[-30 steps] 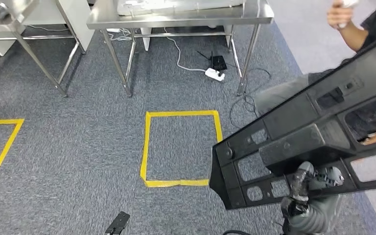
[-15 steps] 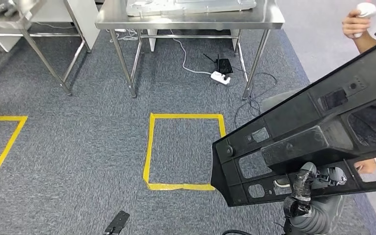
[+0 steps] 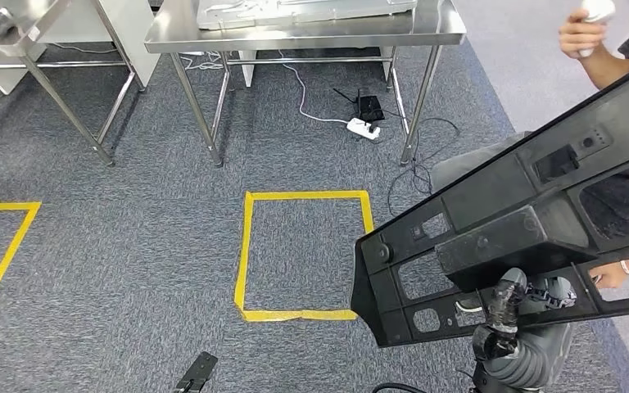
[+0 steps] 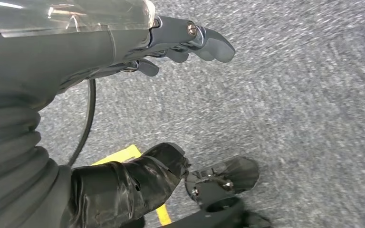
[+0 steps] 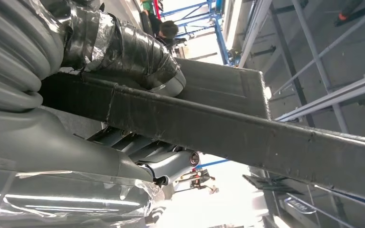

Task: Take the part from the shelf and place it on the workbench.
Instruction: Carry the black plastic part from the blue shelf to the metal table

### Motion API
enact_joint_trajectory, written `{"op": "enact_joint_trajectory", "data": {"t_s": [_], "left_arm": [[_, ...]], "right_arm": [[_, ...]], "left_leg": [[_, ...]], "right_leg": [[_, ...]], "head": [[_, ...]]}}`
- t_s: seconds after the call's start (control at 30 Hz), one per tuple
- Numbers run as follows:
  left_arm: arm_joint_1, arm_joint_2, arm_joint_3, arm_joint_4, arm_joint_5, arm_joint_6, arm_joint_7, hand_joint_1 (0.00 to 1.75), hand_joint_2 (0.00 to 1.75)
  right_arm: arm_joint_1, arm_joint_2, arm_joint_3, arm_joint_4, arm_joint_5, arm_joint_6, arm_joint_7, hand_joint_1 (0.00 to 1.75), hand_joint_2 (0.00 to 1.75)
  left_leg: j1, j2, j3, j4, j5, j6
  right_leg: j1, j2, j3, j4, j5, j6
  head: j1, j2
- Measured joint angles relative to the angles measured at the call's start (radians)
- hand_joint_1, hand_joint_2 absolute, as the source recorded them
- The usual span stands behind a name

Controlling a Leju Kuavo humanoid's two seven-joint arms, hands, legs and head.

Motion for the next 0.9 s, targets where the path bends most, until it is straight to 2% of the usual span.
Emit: {"op": "enact_joint_trajectory", "data": {"t_s": [0.07,0.13,0.2,0.23,0.3,0.33,0.37,0.4,0.43,0.5,0.53,0.67,0.73,0.8,0.83,0.87,0.9], "left_arm": [[-0.002,0.000,0.000,0.000,0.000,0.000,0.000,0.00,1.75],[0.000,0.000,0.000,0.000,0.000,0.001,0.000,0.00,1.75],[0.001,-0.002,0.000,0.000,0.000,0.001,0.000,0.00,1.75],[0.001,-0.002,0.000,0.000,0.000,0.001,0.000,0.00,1.75],[-0.002,-0.002,0.000,0.000,0.000,0.000,0.001,0.00,1.75],[-0.002,-0.002,0.000,0.000,0.000,0.000,0.001,0.00,1.75],[-0.001,-0.002,0.000,0.000,-0.001,0.000,0.001,0.00,1.75],[0.001,-0.003,0.000,0.000,-0.001,-0.001,0.002,0.00,1.75],[0.002,-0.004,0.000,0.000,-0.001,-0.001,0.002,0.00,1.75],[0.002,-0.006,0.000,0.000,-0.001,-0.001,0.002,0.00,1.75],[0.001,-0.006,0.000,0.000,-0.001,-0.001,0.003,0.00,1.75],[0.000,-0.004,0.000,0.000,0.001,0.000,0.005,0.00,1.75],[0.000,-0.003,0.000,0.000,0.003,0.001,0.005,0.00,1.75],[0.001,-0.004,0.000,0.000,0.007,0.002,0.006,0.00,1.75],[0.004,-0.004,0.000,0.000,0.012,0.004,0.008,0.00,1.75],[0.007,-0.004,0.002,0.000,0.020,0.006,0.011,0.00,1.75],[0.012,-0.004,0.004,0.000,0.030,0.009,0.016,0.00,1.75]], "right_arm": [[0.000,0.000,0.000,0.001,-0.001,0.000,-0.001,1.75,1.75],[0.000,0.000,-0.001,0.001,-0.001,0.000,-0.002,1.75,1.75],[-0.001,0.000,-0.002,0.002,-0.001,0.000,-0.003,1.75,1.75],[0.000,0.000,-0.002,0.003,-0.001,0.000,-0.003,1.75,1.75],[0.002,0.000,-0.002,0.004,-0.002,0.000,-0.004,1.75,1.75],[0.003,0.000,-0.002,0.005,-0.002,0.000,-0.004,1.75,1.75],[0.003,0.000,-0.003,0.006,-0.002,0.000,-0.004,1.75,1.75],[0.003,0.000,-0.003,0.006,-0.002,0.000,-0.004,1.75,1.75],[0.003,0.000,-0.003,0.007,-0.002,0.000,-0.004,1.75,1.75],[0.003,0.000,-0.003,0.008,-0.002,0.000,-0.004,1.75,1.75],[0.004,0.000,-0.003,0.008,-0.003,0.000,-0.004,1.75,1.75],[0.006,0.000,-0.005,0.010,-0.004,0.000,-0.005,1.75,1.75],[0.007,0.001,-0.006,0.010,-0.004,0.000,-0.006,1.75,1.75],[0.009,0.001,-0.006,0.010,-0.007,-0.001,-0.007,1.75,1.75],[0.011,0.001,-0.007,0.010,-0.010,-0.002,-0.007,1.75,1.75],[0.014,0.001,-0.007,0.010,-0.016,-0.004,-0.009,1.75,1.75],[0.019,0.001,-0.008,0.011,-0.024,-0.006,-0.011,1.75,1.75]], "left_leg": [[-0.006,0.000,0.017,-0.031,-0.003,0.008],[-0.003,-0.001,0.029,-0.050,0.001,0.012],[0.004,0.001,0.051,-0.076,0.006,0.017],[0.007,0.001,0.060,-0.083,0.007,0.019],[0.006,0.002,0.064,-0.082,0.000,0.023],[0.005,0.001,0.065,-0.077,-0.005,0.023],[0.005,0.000,0.067,-0.072,-0.011,0.023],[0.006,-0.001,0.069,-0.066,-0.017,0.021],[0.007,-0.002,0.072,-0.059,-0.025,0.019],[0.006,-0.005,0.074,-0.043,-0.042,0.009],[0.004,-0.006,0.072,-0.037,-0.048,0.003],[0.001,-0.005,0.069,-0.026,-0.062,-0.012],[0.004,-0.002,0.039,0.036,-0.094,-0.023],[0.008,-0.001,-0.034,0.160,-0.137,-0.032],[0.010,-0.001,-0.071,0.212,-0.147,-0.034],[0.009,-0.001,-0.093,0.234,-0.138,-0.032],[0.008,-0.001,-0.097,0.219,-0.110,-0.027]], "right_leg": [[-0.002,-0.001,0.003,-0.007,-0.001,0.010],[-0.001,-0.004,0.010,-0.014,-0.002,0.023],[0.003,-0.007,-0.004,0.025,-0.025,0.032],[0.003,-0.008,-0.030,0.075,-0.047,0.034],[0.003,-0.006,-0.102,0.196,-0.092,0.036],[0.002,-0.006,-0.129,0.235,-0.098,0.037],[0.002,-0.006,-0.140,0.240,-0.085,0.038],[0.001,-0.006,-0.132,0.211,-0.055,0.038],[0.000,-0.006,-0.108,0.150,-0.014,0.038],[0.000,-0.003,-0.059,0.044,0.030,0.033],[0.001,-0.002,-0.047,0.018,0.034,0.028],[0.000,0.003,-0.039,0.011,0.024,0.005],[-0.005,0.001,-0.030,0.009,0.020,-0.005],[-0.004,0.000,-0.026,0.009,0.014,-0.010],[-0.003,0.000,-0.024,0.009,0.012,-0.011],[-0.001,0.001,-0.021,0.009,0.008,-0.011],[0.001,0.003,-0.015,0.009,0.004,-0.011]], "head": [[0.001,0.000],[0.002,0.000],[0.005,0.000],[0.007,0.000],[0.009,0.000],[0.010,0.000],[0.011,0.000],[0.011,0.000],[0.011,0.000],[0.011,0.000],[0.011,0.000],[0.009,0.000],[0.005,0.000],[0.001,0.000],[0.001,0.000],[0.001,0.000],[0.001,0.000]]}}
